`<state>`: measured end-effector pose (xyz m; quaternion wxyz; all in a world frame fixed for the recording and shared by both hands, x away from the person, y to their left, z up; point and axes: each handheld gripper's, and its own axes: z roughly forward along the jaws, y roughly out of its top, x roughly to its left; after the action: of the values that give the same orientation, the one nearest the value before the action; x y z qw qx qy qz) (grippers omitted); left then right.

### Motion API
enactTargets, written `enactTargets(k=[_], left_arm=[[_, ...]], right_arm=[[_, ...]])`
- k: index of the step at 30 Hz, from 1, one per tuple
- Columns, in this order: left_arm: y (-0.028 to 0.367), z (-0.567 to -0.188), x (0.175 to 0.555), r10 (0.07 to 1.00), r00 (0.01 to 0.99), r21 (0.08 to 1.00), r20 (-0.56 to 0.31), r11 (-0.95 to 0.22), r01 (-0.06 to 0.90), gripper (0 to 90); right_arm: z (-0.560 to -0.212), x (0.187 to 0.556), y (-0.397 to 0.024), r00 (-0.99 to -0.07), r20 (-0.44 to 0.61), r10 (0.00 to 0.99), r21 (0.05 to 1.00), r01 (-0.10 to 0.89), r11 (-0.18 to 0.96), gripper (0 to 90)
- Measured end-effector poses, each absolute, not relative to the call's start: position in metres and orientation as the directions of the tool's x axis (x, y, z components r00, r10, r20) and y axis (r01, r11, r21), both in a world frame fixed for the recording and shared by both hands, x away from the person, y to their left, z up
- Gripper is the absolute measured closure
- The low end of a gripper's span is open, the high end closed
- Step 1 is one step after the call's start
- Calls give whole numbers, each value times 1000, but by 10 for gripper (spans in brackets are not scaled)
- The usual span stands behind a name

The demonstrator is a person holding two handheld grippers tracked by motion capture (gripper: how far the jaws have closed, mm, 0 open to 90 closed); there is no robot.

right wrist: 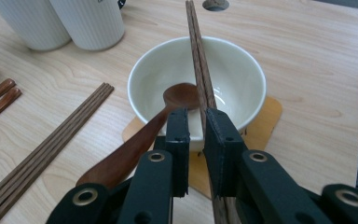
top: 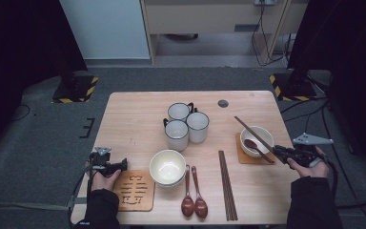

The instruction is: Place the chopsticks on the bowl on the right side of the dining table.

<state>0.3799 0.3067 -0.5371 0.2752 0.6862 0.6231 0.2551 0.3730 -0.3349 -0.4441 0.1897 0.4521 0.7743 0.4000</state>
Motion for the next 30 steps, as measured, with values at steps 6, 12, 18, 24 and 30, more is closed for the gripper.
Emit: enactTargets(k=[6, 12, 18, 24, 30], left_arm=[[307, -537, 380, 996, 93, 696, 7, -72, 715, 0], [307, -537, 380, 996, 93, 696, 7, -72, 715, 0], [307, -537, 380, 996, 93, 696, 7, -72, 715, 0], [307, -537, 380, 996, 93, 696, 7, -72, 715, 0], [307, -537, 380, 996, 93, 696, 7, -72, 715, 0]], right_arm=[[-448, 362, -337, -510, 68, 857, 785, 558, 270, 805], [-453, 353, -338, -510, 70, 857, 774, 569, 276, 816], [-459, 351, -338, -508, 77, 858, 756, 590, 281, 839], [-463, 353, -337, -497, 77, 864, 745, 605, 282, 838], [-465, 354, -339, -474, 75, 878, 740, 616, 270, 815]])
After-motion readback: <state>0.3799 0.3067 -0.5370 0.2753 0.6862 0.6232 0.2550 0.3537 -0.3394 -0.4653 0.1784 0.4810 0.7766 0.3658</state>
